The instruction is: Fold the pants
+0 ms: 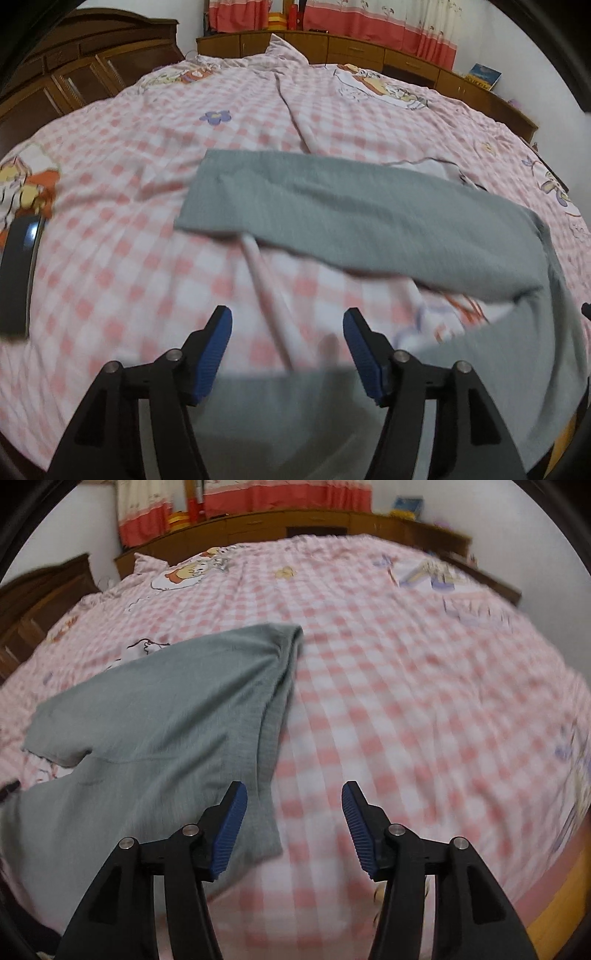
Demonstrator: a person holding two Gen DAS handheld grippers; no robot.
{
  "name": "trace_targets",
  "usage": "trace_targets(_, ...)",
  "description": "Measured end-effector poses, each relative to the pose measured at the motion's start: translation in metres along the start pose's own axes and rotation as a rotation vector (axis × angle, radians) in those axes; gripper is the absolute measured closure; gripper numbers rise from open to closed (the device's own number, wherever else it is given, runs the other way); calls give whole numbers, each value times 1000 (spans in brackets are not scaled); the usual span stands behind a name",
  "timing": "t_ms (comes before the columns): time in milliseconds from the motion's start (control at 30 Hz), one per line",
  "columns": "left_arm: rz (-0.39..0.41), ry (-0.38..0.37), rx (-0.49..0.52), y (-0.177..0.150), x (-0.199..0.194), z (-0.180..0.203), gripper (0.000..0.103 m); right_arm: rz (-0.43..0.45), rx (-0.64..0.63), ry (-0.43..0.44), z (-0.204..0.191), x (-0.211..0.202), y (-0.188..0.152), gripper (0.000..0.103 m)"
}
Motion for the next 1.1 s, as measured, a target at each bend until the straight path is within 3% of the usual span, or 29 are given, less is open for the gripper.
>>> trace_targets(167, -19, -17, -40, -31, -14, 1, 37, -66, 25, 162, -13, 21, -22, 48)
trace_targets(233, -23, -27, -62, -43, -19, 1, 36, -104, 27, 169, -19, 42, -31, 48)
trace_targets(333, -30, -18, -67, -57, -26, 4, 34, -60, 21, 123, -26, 48, -35, 48)
trace_targets(400, -35, -13, -63, -65, -31, 8, 34, -44, 6, 106, -33, 42, -36, 69)
trace_targets(467, -37, -18, -57, -72, -36, 14, 34, -26, 0, 105, -35, 34, -38, 78)
trace_targets(700, -75, -40, -11, -94, -36, 39, 34, 78, 7, -28, 6, -26, -31, 79)
trace_targets(800, -81, -23, 28, -104, -34, 48, 34, 40, 9, -13, 21, -28, -38, 79)
trace_targets(933, -73, 18, 85, -114, -31, 59, 28, -76, -37, -38, 25, 9, -56, 77)
trace_targets(1100, -65, 44, 138, -121, -31, 66, 27, -74, -50, -47, 28, 12, -62, 71)
Point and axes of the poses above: each gripper's, at about its wrist camera, not at the fingertips, and x roughly the way its jaws point, z to its right, y to its top, the point moved 7 cm from there along x, roughly the way its jaws point, and after that the axes turned 3 degrees about -z, right-handed, at the moved point
